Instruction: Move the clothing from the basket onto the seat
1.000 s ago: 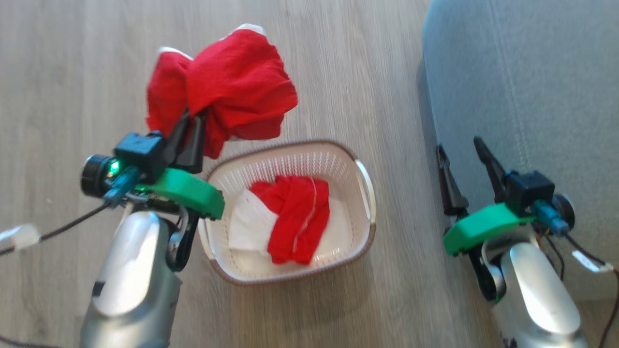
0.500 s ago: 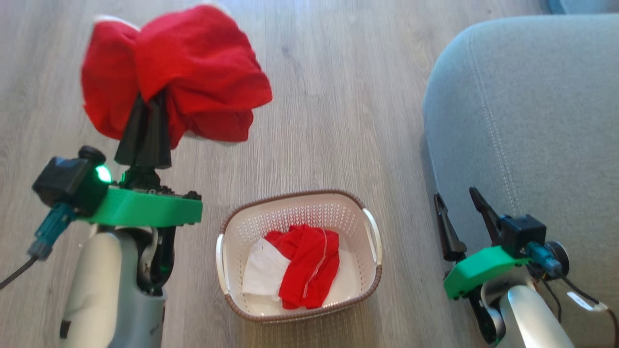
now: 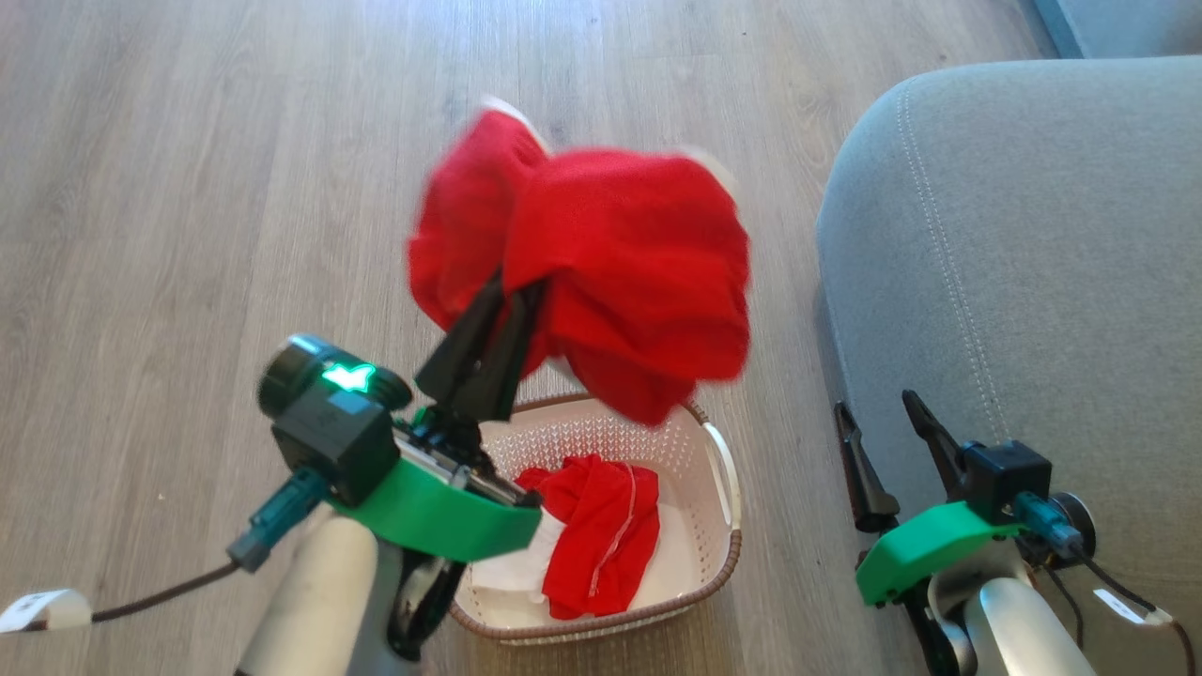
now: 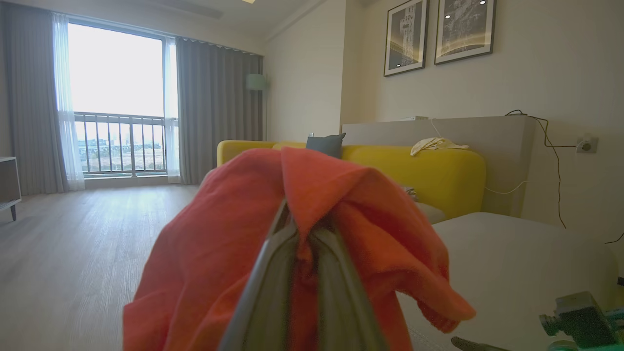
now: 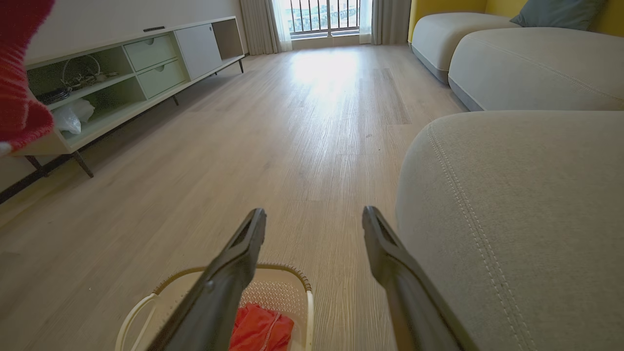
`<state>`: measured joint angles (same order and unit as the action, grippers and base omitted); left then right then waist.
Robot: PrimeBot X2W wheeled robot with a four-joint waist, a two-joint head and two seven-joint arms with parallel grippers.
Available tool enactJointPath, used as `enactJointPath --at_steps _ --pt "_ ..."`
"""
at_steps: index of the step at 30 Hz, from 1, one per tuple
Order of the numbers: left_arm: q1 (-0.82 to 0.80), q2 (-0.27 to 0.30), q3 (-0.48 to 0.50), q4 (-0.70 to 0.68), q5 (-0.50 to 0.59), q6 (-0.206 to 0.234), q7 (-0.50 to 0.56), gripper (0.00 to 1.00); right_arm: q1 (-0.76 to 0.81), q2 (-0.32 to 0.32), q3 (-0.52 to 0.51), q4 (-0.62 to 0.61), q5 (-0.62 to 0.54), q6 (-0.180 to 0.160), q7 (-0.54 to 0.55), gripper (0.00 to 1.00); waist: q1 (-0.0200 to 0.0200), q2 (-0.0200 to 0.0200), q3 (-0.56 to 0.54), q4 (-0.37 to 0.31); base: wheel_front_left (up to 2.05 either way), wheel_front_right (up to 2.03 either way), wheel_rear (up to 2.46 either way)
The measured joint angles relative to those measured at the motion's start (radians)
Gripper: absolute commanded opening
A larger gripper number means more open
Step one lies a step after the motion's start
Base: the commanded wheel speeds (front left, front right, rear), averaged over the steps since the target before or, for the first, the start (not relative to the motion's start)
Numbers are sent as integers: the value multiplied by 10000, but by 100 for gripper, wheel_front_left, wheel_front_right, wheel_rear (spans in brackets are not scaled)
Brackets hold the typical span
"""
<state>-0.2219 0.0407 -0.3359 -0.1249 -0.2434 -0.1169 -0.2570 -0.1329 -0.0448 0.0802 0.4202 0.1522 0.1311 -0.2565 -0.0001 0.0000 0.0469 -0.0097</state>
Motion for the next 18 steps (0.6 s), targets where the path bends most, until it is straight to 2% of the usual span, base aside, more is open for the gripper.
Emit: enactJointPath --at_steps 7,18 --pt "212 10 -311 50 -311 -44 0 0 9 0 94 -23 0 0 0 100 0 0 -10 -48 0 0 0" --pt "212 12 -297 44 -384 -48 0 0 7 0 50 -184 -94 0 0 100 0 0 32 -77 0 0 0"
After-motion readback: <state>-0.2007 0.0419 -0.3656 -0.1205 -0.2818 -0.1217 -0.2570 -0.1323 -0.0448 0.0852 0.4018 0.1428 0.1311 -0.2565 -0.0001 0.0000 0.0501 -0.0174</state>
